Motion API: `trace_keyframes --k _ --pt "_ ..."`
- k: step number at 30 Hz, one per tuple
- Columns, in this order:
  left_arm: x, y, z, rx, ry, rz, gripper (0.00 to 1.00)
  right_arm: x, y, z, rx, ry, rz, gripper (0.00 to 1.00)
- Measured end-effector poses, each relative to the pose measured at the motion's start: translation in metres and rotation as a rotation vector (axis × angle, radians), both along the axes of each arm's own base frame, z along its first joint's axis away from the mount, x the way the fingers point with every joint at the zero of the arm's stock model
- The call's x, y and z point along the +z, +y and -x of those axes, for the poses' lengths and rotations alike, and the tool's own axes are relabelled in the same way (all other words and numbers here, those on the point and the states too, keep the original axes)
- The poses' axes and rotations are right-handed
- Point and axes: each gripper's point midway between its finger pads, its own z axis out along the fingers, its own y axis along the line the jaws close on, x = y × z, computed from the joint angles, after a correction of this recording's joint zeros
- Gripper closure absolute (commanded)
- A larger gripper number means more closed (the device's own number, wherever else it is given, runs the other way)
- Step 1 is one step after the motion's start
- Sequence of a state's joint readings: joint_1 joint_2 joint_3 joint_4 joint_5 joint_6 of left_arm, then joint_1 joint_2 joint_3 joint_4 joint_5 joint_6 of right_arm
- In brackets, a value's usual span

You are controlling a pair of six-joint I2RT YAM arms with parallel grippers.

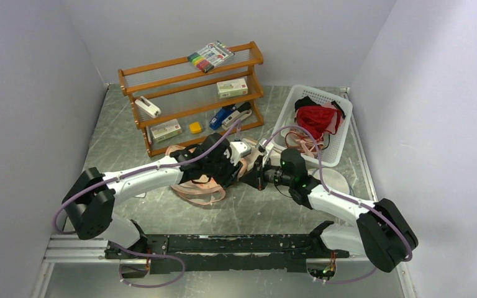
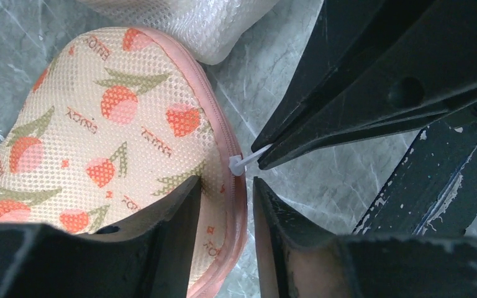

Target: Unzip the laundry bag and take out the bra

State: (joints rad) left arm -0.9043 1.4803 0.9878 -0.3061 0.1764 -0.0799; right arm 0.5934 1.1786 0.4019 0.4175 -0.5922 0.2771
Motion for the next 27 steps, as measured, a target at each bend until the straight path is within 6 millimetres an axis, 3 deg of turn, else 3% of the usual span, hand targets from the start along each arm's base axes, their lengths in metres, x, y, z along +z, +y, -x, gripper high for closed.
trace_keyframes --k 10,16,27 --pt "-0.001 0.007 0.001 0.018 0.002 -0.016 0.93 -0.006 0.001 -0.003 -0.016 0.008 0.019 1.00" --pt "0.010 0.027 0.006 0.051 -0.038 -0.029 0.93 -0.007 0.003 -0.011 -0.040 0.004 0.035 1.00" --pt "0.053 0.062 0.023 0.019 -0.189 0.038 0.93 -0.003 0.010 -0.024 -0.050 -0.003 0.029 1.00"
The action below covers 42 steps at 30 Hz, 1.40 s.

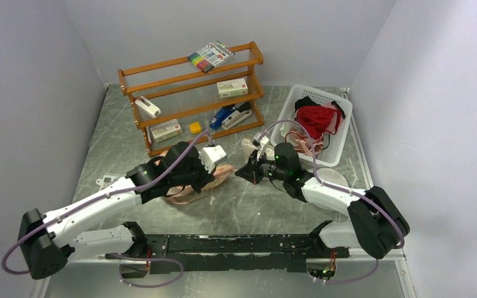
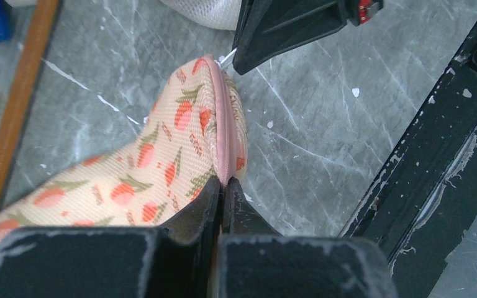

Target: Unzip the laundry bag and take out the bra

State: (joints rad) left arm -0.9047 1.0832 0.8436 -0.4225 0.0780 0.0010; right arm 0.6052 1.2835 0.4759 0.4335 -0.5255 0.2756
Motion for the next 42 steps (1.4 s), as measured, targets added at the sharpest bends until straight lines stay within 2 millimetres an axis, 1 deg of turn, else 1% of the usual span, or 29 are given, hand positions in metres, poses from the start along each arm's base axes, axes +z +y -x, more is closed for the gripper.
trace_keyframes --k 5,10,12,17,21,23,25,28,29,31,34,37,38,40,42 --pt "0.027 0.012 0.003 0.004 -0.092 0.062 0.93 0.004 0.005 -0.006 0.005 -0.012 -0.011 1.00" --pt "0.047 0.020 0.002 0.025 -0.159 0.111 0.93 0.004 0.009 -0.011 0.007 -0.018 -0.017 1.00" --pt "0.053 0.021 0.001 0.035 -0.182 0.126 0.93 -0.001 0.009 -0.012 0.006 -0.009 -0.011 1.00" --pt "0.077 0.022 -0.006 0.052 -0.262 0.185 0.93 -0.008 0.011 -0.014 0.003 0.006 -0.006 1.00" --pt "0.084 0.020 -0.008 0.047 -0.292 0.206 0.93 -0.007 0.014 -0.017 0.002 -0.004 -0.021 1.00" --pt "0.084 0.018 -0.009 0.044 -0.295 0.204 0.93 -0.009 0.015 -0.018 0.000 -0.001 -0.023 1.00" --pt "0.079 0.015 -0.012 0.042 -0.285 0.191 0.93 -0.014 0.015 -0.019 -0.007 0.009 -0.016 1.00" --pt "0.066 0.009 -0.016 0.038 -0.258 0.158 0.93 -0.019 0.010 -0.023 -0.045 0.020 0.011 0.81" --pt "0.061 0.006 -0.017 0.035 -0.245 0.145 0.93 -0.020 0.008 -0.024 -0.058 0.023 0.018 0.77" --pt "0.052 0.001 -0.019 0.025 -0.219 0.120 0.89 -0.018 0.000 -0.027 -0.106 0.018 0.044 0.69" --pt "0.037 -0.008 -0.020 -0.001 -0.175 0.090 0.78 -0.001 -0.014 -0.035 -0.187 -0.027 0.054 0.61" --pt "0.021 -0.017 -0.015 -0.048 -0.120 0.069 0.56 0.027 -0.031 -0.043 -0.271 -0.101 0.042 0.54" --pt "0.016 -0.020 -0.013 -0.063 -0.103 0.065 0.51 0.035 -0.035 -0.044 -0.291 -0.123 0.038 0.52" --pt "0.010 -0.024 -0.009 -0.087 -0.077 0.061 0.43 0.045 -0.041 -0.044 -0.313 -0.150 0.036 0.46" --pt "0.009 -0.026 -0.006 -0.105 -0.066 0.067 0.37 0.050 -0.045 -0.043 -0.318 -0.166 0.037 0.42"
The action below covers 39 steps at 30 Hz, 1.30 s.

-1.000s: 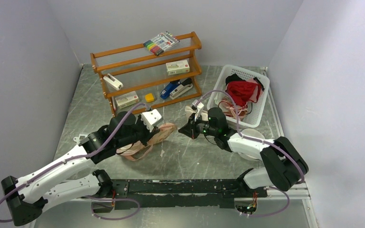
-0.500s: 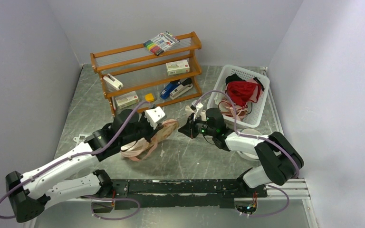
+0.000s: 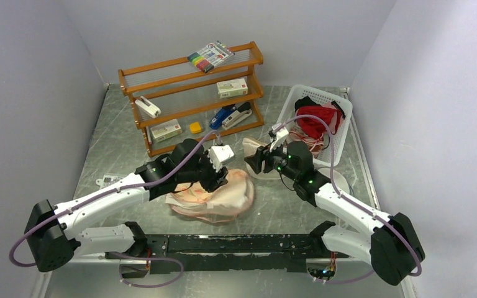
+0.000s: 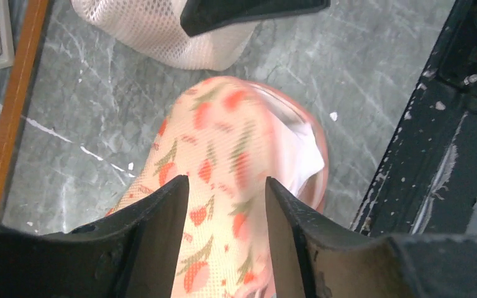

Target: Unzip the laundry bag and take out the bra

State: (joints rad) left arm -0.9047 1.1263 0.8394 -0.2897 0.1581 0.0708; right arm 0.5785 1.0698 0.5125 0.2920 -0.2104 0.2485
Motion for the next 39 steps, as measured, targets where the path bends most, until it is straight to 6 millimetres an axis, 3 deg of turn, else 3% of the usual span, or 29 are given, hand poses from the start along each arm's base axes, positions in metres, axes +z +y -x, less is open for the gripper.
trace_keyframes --k 5,11,14,18,23,28,32,39 --pt "0.022 -0.006 -0.002 -0.013 -0.032 0.045 0.20 -0.002 0.002 0.006 0.038 0.002 0.012 0.30" --pt "0.086 0.003 -0.029 0.110 -0.214 0.144 0.12 -0.004 0.029 0.025 0.179 -0.004 0.044 0.20" --pt "0.113 0.027 -0.053 0.270 -0.328 0.167 0.13 -0.005 0.051 0.044 0.282 -0.012 0.086 0.16" --pt "0.141 0.081 -0.078 0.538 -0.470 0.201 0.12 -0.007 0.073 0.070 0.393 -0.028 0.146 0.13" --pt "0.146 0.149 -0.071 0.779 -0.577 0.258 0.11 -0.022 0.101 0.105 0.527 -0.028 0.256 0.12" --pt "0.160 0.182 -0.061 0.890 -0.642 0.317 0.10 -0.047 0.121 0.130 0.615 -0.025 0.411 0.12" --pt "0.162 0.187 -0.062 0.923 -0.655 0.316 0.12 -0.060 0.123 0.142 0.655 -0.031 0.516 0.14" --pt "0.142 0.176 -0.074 0.909 -0.628 0.217 0.12 -0.077 0.119 0.146 0.661 -0.038 0.656 0.20"
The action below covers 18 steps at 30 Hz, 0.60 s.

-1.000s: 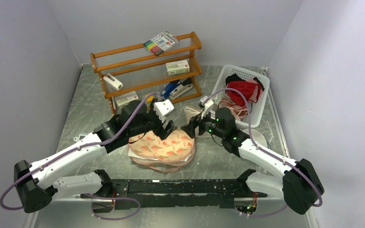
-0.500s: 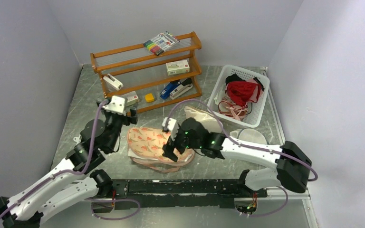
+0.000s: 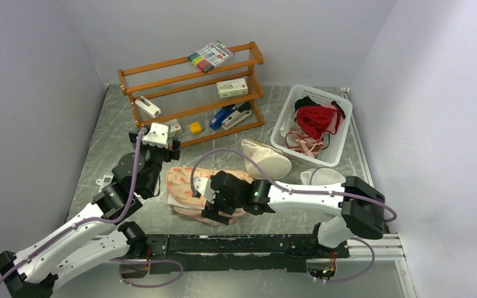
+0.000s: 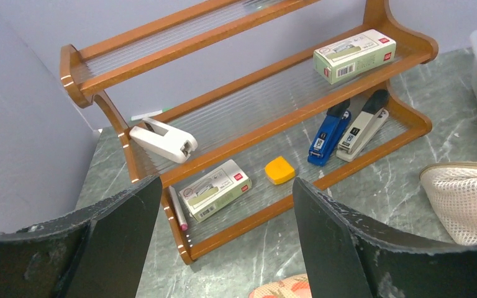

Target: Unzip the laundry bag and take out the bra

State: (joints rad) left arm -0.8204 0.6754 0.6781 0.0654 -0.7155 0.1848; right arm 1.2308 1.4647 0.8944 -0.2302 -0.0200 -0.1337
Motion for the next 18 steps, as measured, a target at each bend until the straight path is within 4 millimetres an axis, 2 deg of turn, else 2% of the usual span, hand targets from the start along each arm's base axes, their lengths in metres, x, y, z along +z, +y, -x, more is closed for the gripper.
trace_keyframes --k 5,10,13,16,18 --pt "0.000 0.001 0.001 0.000 0.002 -0.002 0.12 -0.019 -0.007 0.005 -0.003 -0.026 0.096 0.23" --pt "0.002 0.002 0.002 0.000 -0.004 0.004 0.13 -0.027 -0.017 -0.001 -0.037 -0.054 0.152 0.34" --pt "0.001 0.002 0.002 0.000 -0.003 0.003 0.13 -0.026 -0.019 -0.006 -0.060 -0.076 0.160 0.44" --pt "0.001 0.001 0.001 0.000 -0.001 0.002 0.13 -0.023 -0.021 -0.010 -0.078 -0.095 0.159 0.63" --pt "0.000 0.001 0.001 -0.001 0.001 -0.001 0.13 -0.020 -0.021 -0.012 -0.085 -0.105 0.154 0.70"
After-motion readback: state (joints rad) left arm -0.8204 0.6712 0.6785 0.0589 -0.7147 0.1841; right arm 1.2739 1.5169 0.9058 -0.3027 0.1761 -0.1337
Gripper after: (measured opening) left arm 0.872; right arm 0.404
